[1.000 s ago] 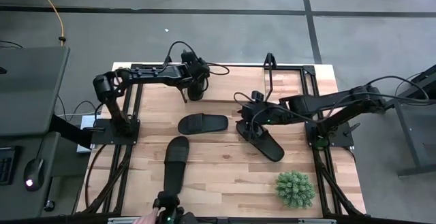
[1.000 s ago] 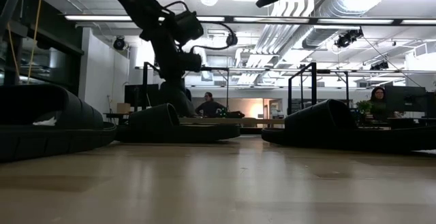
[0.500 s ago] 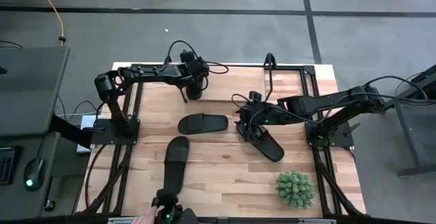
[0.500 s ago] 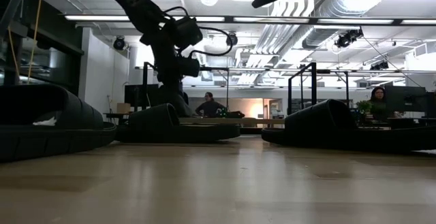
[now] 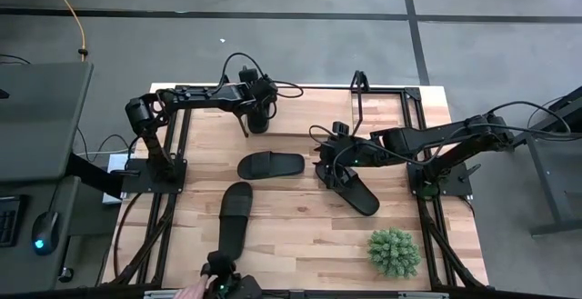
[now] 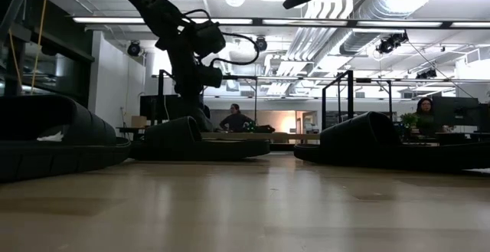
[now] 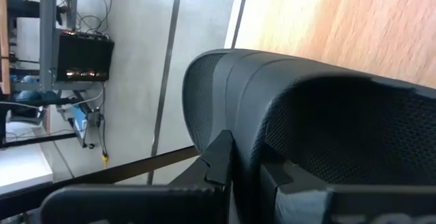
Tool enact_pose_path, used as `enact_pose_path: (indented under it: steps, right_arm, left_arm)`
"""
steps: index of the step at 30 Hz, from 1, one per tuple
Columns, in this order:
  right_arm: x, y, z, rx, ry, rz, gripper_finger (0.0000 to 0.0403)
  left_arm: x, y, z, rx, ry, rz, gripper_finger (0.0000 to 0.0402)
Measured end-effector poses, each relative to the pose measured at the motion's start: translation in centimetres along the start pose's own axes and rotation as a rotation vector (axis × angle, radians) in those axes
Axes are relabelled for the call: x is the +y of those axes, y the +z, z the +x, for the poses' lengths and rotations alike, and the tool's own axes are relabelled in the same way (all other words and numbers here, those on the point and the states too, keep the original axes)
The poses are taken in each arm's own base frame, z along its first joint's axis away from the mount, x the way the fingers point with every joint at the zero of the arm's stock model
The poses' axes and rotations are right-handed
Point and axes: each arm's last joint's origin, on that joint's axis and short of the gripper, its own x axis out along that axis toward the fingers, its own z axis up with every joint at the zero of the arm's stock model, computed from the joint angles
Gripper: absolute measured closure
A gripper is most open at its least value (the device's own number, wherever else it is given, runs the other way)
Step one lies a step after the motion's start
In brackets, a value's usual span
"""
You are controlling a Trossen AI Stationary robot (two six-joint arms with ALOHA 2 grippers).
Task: Pick and place slides into the shelf
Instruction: Put the black slipper on the shelf
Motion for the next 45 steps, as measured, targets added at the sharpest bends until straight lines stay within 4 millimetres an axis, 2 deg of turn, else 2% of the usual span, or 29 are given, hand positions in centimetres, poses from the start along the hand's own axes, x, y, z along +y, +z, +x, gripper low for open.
enact_pose_path:
  steps: [15, 18, 25, 30, 36, 45]
  right_arm:
    - [0.0, 0.0, 0.0, 0.000, 0.000, -0.001, 0.0237]
    - [0.0, 0.0, 0.0, 0.000, 0.000, 0.000, 0.0237]
    - [0.0, 0.0, 0.0, 0.000, 0.000, -0.001, 0.0237]
    - [0.0, 0.0, 0.0, 0.000, 0.000, -0.001, 0.0237]
    - [0.0, 0.0, 0.0, 0.000, 0.000, -0.002, 0.0237]
    - [0.0, 0.0, 0.0, 0.000, 0.000, 0.000, 0.0237]
  left_arm:
    - [-0.4, -0.6, 0.0, 0.047, -0.045, 0.055, 0.0382]
    - [-0.4, -0.6, -0.1, 0.049, -0.048, 0.070, 0.0363]
    - [-0.4, -0.7, 0.0, 0.059, -0.040, 0.056, 0.0278]
    - [-0.8, -0.6, -0.3, 0.072, -0.033, 0.052, 0.0237]
    - [-1.8, -0.1, -1.0, 0.064, -0.017, 0.081, 0.0219]
    - [-2.6, 0.3, -1.6, 0.043, -0.023, 0.101, 0.0218]
